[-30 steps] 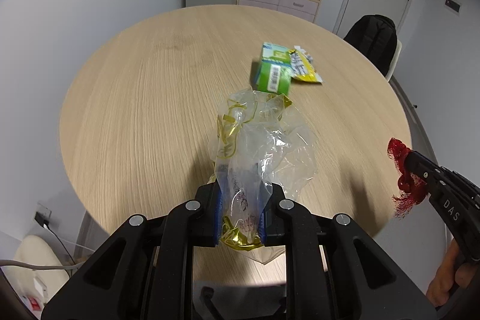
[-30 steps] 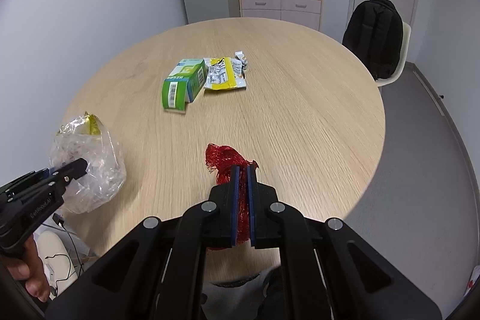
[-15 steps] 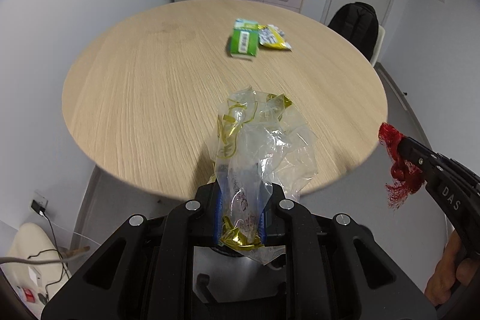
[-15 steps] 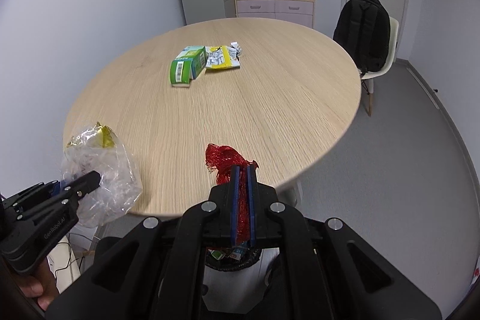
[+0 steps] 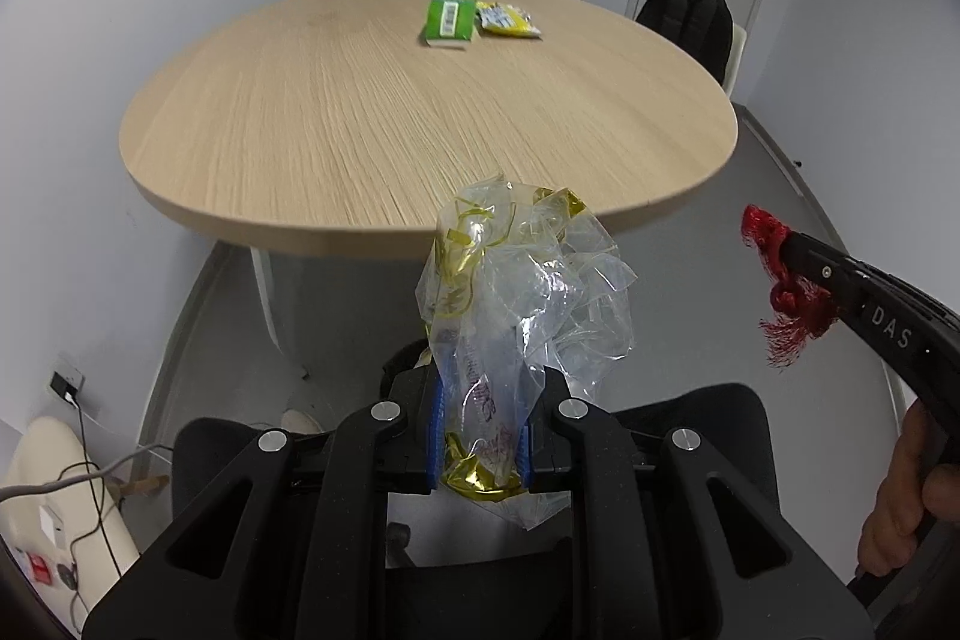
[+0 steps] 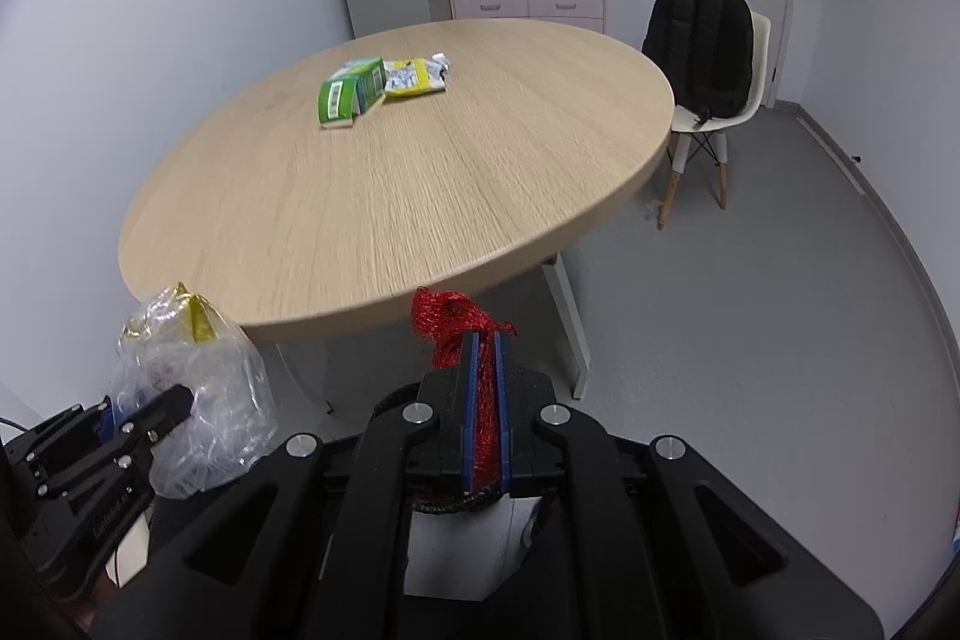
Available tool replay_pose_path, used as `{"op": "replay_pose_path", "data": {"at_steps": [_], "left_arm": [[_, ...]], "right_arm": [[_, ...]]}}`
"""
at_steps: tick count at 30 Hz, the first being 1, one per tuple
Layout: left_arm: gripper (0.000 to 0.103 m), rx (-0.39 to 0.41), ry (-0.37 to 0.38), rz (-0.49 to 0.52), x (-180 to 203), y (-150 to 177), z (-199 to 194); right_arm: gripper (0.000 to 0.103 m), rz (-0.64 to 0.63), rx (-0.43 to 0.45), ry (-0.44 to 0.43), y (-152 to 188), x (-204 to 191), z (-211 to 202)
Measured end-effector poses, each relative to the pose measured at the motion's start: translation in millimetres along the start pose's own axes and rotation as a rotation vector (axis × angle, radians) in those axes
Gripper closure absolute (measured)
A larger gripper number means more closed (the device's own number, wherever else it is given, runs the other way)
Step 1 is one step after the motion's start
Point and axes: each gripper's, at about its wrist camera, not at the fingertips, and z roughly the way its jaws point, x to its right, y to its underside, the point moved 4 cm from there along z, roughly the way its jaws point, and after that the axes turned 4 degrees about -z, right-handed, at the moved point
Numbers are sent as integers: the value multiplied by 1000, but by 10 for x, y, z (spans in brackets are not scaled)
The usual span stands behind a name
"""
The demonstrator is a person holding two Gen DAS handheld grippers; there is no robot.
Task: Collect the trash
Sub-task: 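Lift the plastic bag and red net off the table down toward the bin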
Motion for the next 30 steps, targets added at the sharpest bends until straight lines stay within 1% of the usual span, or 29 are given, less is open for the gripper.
{"op": "replay_pose_path", "data": {"at_steps": [6,15,19,23,26,30], "left_arm": [[87,-12,-14,-1,-3,150,140],[87,-67,-30,-20,-143,330,635],[87,-107,-15,-39,-215,449,936],[87,-148,-18,-43,-255,540,1245],[87,-154,-15,-38,-276,577,1440],[87,-168,-29,-38,-346,620,1714]], "right_arm": [[98,0,-12,5,234,12,105],[98,-16,-53,6,519,-72,472],[98,-26,-85,8,674,-119,745],[98,-27,-139,9,837,-163,1098],[98,-27,-164,6,904,-186,1300],[98,-28,-188,3,947,-221,1588]]}}
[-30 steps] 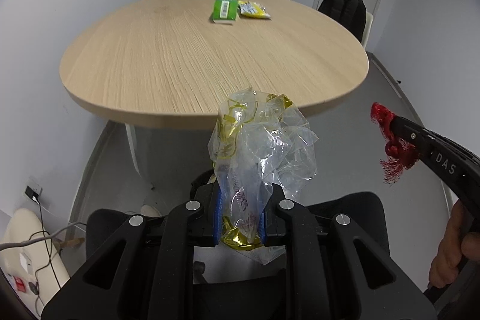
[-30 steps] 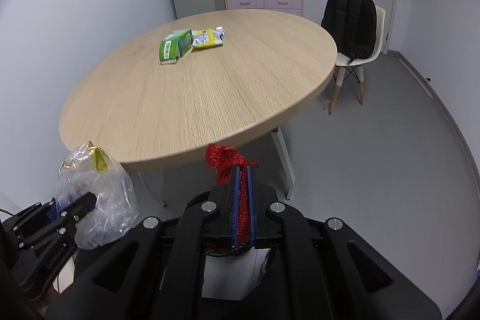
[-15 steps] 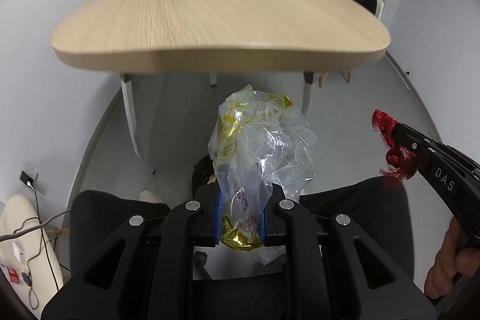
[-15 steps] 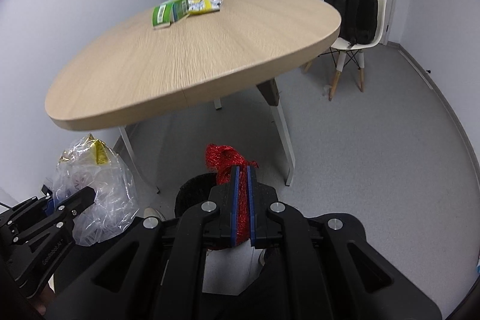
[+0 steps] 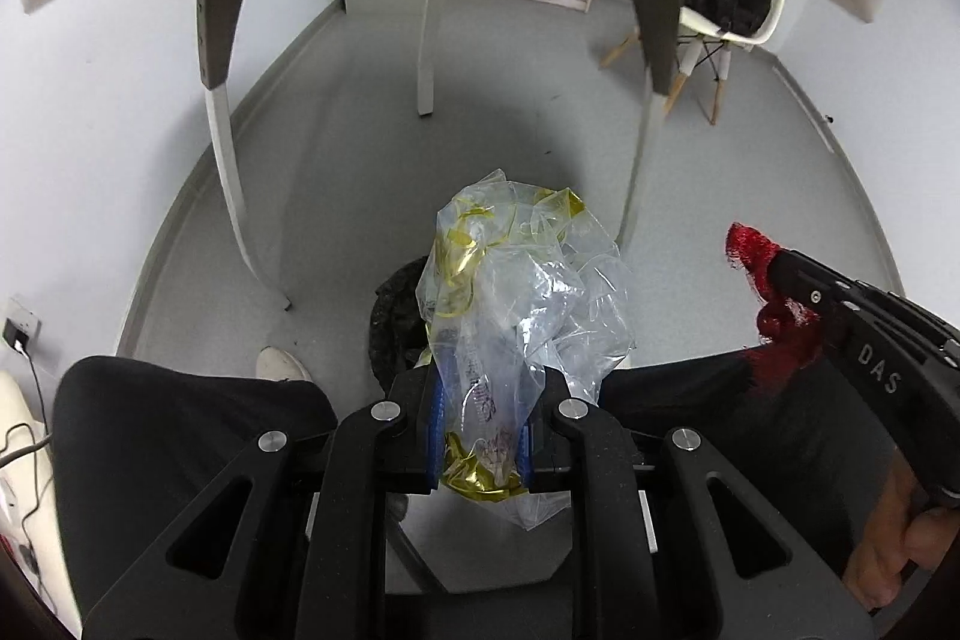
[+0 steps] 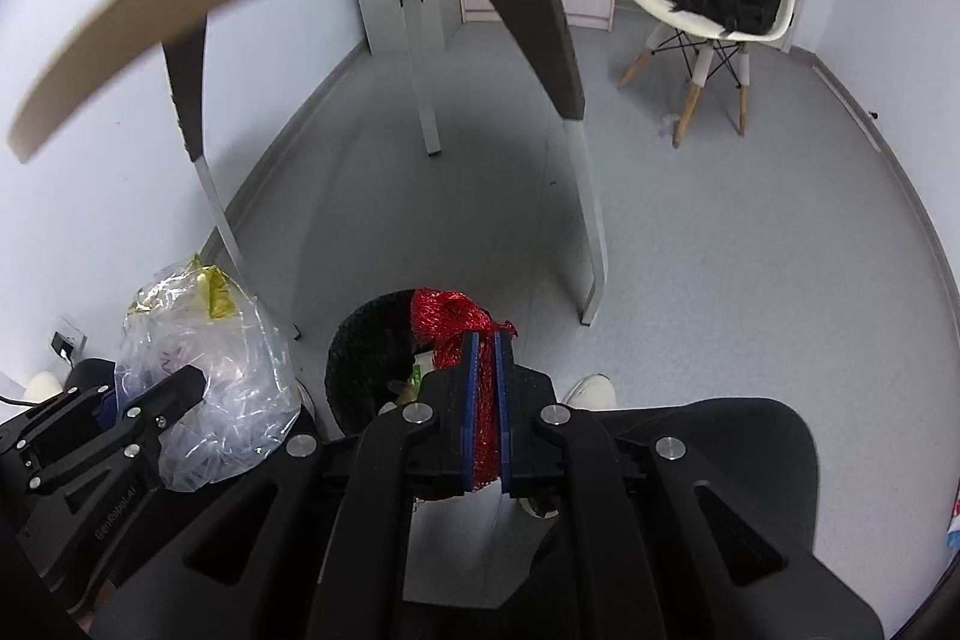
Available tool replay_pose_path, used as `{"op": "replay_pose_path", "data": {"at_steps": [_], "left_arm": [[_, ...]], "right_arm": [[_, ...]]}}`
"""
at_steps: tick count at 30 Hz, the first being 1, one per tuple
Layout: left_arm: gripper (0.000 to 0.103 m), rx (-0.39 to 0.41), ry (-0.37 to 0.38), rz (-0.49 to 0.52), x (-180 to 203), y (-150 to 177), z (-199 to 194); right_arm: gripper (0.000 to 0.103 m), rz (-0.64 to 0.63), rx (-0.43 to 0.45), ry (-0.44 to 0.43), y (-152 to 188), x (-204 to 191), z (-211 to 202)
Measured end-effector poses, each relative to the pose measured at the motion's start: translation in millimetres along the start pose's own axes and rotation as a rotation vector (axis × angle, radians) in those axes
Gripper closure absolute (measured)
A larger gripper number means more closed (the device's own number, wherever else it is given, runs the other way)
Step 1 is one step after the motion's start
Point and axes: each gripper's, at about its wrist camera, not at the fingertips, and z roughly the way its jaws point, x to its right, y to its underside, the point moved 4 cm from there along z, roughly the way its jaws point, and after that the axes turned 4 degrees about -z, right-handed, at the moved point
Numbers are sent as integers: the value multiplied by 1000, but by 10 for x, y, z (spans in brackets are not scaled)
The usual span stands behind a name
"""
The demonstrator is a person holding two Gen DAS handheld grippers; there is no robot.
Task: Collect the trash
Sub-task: 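Lift the plastic bag and red net off the table down toward the bin, then open the left tool to drop the plastic bag into the bin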
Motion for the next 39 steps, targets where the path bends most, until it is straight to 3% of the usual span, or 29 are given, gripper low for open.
{"op": "replay_pose_path", "data": {"at_steps": [14,29,34,39], "left_arm": [[87,-109,5,-23,22,-97,885],[86,-152,-2,21,255,-152,1360],[76,-148,-33,42,320,-127,1445],[53,-139,-48,50,319,-124,1437]], "right_arm": [[98,-6,-132,-35,-4,-66,965],[98,42,-168,-24,50,283,1341],[98,52,-180,-12,121,406,1380],[98,68,-185,-13,146,476,1409]]}}
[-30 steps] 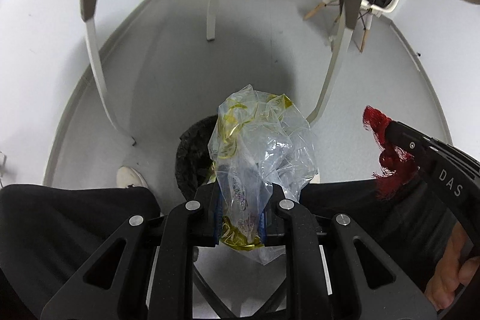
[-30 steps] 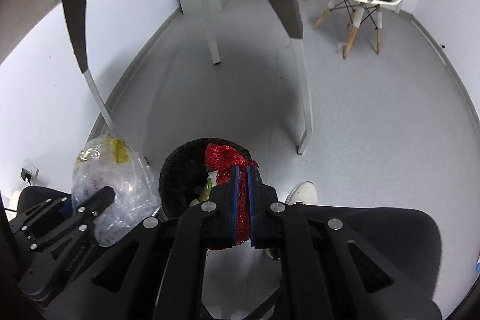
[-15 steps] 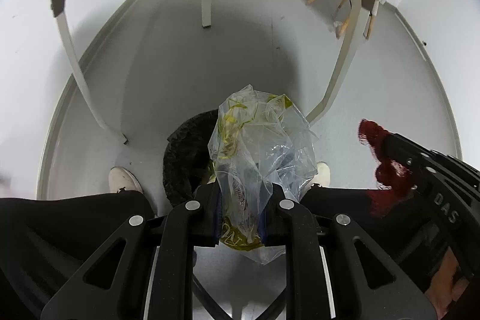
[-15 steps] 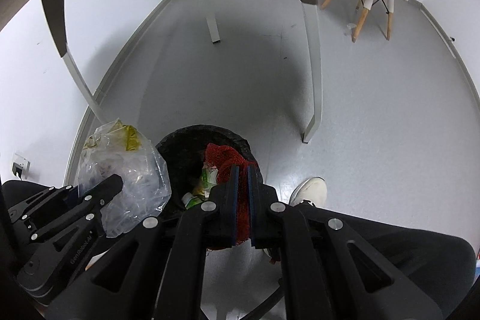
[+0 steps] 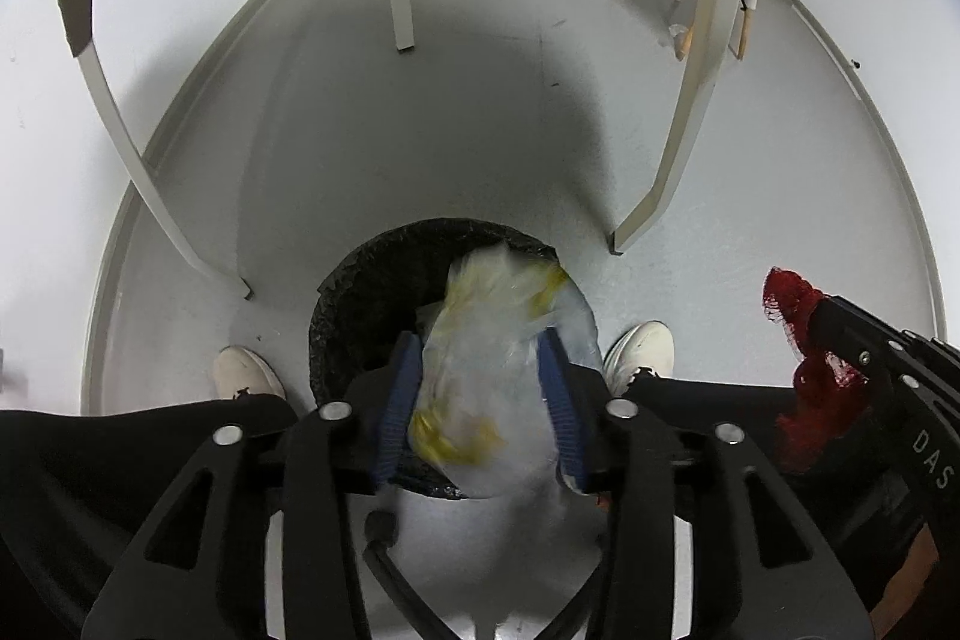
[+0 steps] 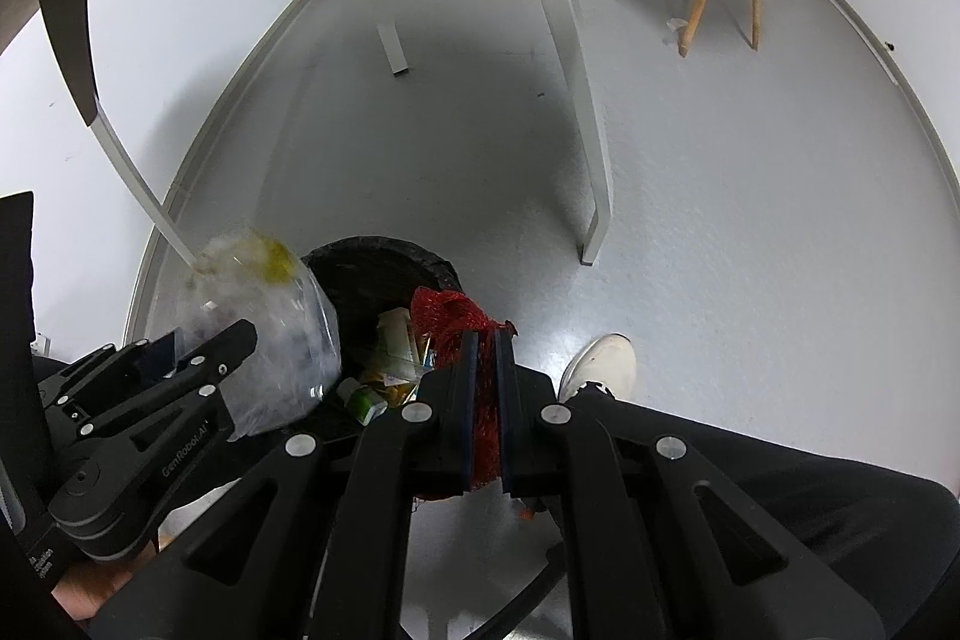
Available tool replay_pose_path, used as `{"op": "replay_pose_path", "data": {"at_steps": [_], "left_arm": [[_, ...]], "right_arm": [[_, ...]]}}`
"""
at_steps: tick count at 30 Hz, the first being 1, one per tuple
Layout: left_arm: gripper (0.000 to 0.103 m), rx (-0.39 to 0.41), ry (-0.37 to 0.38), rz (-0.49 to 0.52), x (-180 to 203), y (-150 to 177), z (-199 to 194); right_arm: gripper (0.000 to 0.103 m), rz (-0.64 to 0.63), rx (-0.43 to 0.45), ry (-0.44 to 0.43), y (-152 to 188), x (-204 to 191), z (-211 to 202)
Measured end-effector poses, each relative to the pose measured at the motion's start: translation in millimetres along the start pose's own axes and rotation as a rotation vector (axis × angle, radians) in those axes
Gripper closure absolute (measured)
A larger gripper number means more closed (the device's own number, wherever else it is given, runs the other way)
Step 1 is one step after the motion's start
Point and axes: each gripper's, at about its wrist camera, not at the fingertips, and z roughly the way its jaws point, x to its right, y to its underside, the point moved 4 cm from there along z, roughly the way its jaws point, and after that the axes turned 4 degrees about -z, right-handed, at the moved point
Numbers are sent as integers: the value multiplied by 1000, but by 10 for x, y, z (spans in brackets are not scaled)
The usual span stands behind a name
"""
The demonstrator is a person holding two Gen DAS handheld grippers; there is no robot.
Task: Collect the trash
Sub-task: 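Open the left tool to drop the plastic bag into the bin, then open the right tool to drop the red mesh net into the bin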
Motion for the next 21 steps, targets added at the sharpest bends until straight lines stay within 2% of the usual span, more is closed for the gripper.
{"op": "replay_pose_path", "data": {"at_steps": [4,6,14,21], "left_arm": [[39,4,-8,4,-15,-12,9],[28,21,-22,5,-74,-21,-13],[10,81,-45,-51,-482,4,-235],[6,111,-72,-103,-891,56,-365]], "right_arm": [[98,-5,-1,-1,-37,-28,18],[98,-9,-4,-2,-36,-67,29],[98,-41,-10,-32,-132,-343,121],[98,-111,-10,-50,-227,-752,194]]}}
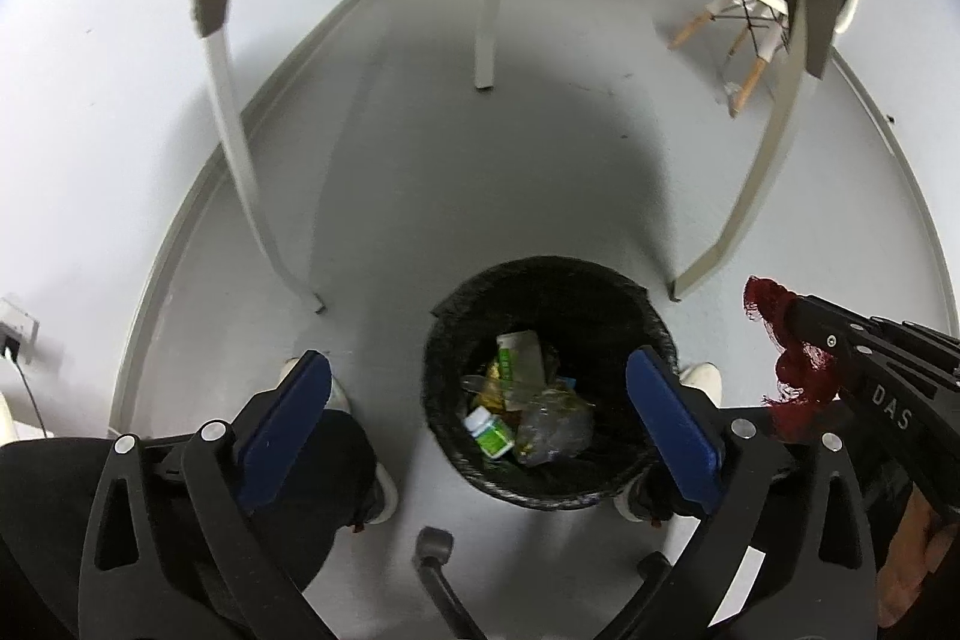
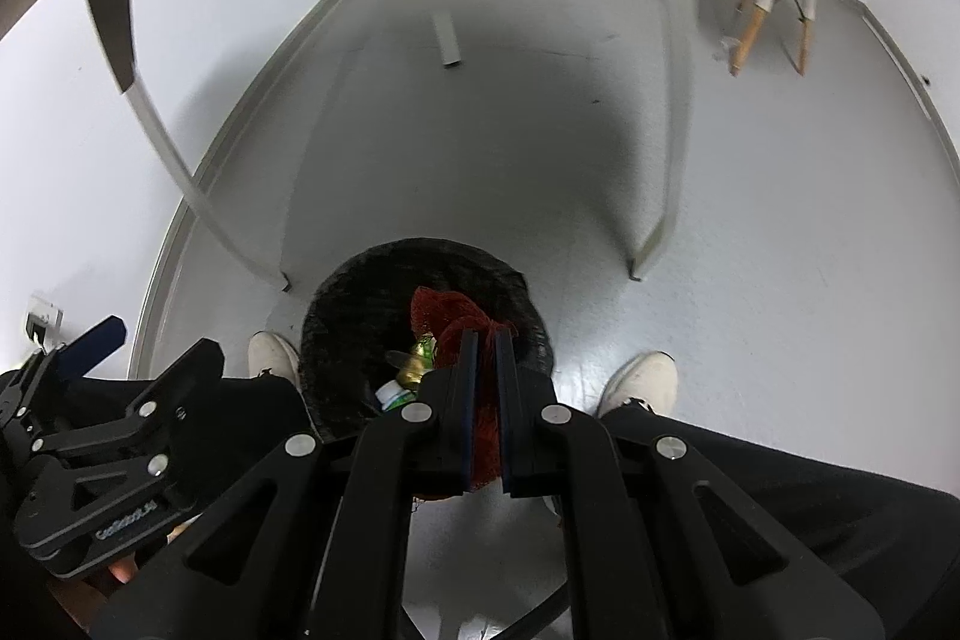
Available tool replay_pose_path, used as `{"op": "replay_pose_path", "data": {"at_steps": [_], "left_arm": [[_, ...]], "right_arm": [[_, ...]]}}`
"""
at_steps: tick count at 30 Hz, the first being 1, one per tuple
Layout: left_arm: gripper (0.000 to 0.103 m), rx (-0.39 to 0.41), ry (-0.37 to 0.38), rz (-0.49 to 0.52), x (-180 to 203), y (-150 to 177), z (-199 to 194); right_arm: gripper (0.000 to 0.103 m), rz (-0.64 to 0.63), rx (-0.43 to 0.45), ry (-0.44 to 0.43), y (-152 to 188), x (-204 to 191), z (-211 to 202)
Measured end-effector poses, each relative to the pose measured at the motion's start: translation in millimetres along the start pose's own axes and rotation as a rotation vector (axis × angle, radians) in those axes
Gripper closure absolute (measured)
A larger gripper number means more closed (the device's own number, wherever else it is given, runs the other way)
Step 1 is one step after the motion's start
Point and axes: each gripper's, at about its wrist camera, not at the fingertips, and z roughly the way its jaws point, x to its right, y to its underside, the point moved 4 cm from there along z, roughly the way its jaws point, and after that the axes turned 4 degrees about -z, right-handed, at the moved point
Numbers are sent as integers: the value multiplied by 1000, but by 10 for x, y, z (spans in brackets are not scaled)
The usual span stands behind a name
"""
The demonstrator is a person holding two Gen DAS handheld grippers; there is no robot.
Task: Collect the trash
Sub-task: 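Open the right tool to drop the red mesh net into the bin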
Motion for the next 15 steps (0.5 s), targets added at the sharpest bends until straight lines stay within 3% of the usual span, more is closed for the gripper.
{"op": "replay_pose_path", "data": {"at_steps": [8,15], "left_arm": [[6,-4,-27,-75,-387,20,-11],[6,-17,-33,-107,-549,-9,55]], "right_arm": [[97,-71,-27,-8,-127,-428,170],[91,-99,-62,5,-139,-571,331]]}}
